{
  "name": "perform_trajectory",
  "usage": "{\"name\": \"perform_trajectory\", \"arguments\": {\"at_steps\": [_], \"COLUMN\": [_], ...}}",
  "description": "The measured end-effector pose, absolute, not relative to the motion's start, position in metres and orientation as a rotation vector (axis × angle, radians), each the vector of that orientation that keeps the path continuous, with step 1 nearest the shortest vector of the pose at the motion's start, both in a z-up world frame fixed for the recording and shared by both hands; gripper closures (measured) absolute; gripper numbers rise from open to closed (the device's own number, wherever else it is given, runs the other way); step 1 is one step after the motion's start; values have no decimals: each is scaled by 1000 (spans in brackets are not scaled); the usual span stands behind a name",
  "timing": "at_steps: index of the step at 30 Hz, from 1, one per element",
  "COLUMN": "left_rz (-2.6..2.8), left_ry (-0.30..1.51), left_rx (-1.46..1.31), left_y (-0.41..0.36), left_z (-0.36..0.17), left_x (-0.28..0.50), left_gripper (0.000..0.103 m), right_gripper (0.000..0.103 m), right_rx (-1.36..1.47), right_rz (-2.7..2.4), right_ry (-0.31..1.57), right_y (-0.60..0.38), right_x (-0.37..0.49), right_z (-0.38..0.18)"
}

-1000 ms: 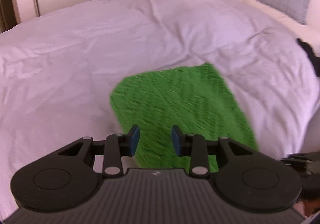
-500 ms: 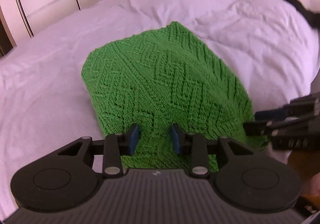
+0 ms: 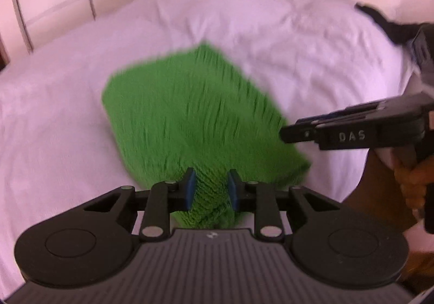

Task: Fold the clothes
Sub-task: 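Raise both open grippers away from the folded green vest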

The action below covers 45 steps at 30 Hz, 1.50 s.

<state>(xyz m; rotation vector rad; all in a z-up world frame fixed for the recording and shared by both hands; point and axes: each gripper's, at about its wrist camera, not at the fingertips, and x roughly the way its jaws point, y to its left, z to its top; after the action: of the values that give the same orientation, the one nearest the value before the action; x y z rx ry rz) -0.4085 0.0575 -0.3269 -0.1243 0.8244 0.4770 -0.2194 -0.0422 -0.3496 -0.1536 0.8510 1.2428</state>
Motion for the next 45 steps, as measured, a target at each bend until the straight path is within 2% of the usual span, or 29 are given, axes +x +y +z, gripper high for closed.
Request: {"name": "perform_trajectory", "arguments": {"at_steps": [4, 6, 11, 14, 18, 25, 29, 37, 45], "left_rz": [499, 505, 537, 565, 590, 704, 738, 803, 813], "left_ry": [832, 813, 722, 775, 820, 799, 808, 838, 810], "left_rx": [-142, -171, -204, -231, -295, -321, -328, -285, -248], "left_y": [55, 54, 61, 73, 82, 75, 67, 44, 17], "left_z": [-337, -324, -298, -311, -330, -296, -280, -264, -251], "left_x": [-411, -415, -435, -434, -435, -453, -462, -468, -482], "left_gripper": [80, 81, 81, 81, 79, 80, 78, 70, 67], "right_gripper": [73, 73, 72, 72, 71, 71, 67, 53, 51], "right_rx": [-222, -214, -211, -206, -287, -294, -277, -223, -173], "right_rz": [1190, 1177, 1182, 1199, 1141, 1103, 1116, 1140, 1134], "right_ry": [945, 962, 874, 856, 940, 904, 879, 845, 812], "right_y": [-34, -37, -43, -38, -20, -41, -54, -76, -105], "right_x": [-223, -223, -234, -239, -239, -253, -263, -278, -288], "right_z": [-385, -378, -346, -344, -365, -338, -322, -298, -280]}}
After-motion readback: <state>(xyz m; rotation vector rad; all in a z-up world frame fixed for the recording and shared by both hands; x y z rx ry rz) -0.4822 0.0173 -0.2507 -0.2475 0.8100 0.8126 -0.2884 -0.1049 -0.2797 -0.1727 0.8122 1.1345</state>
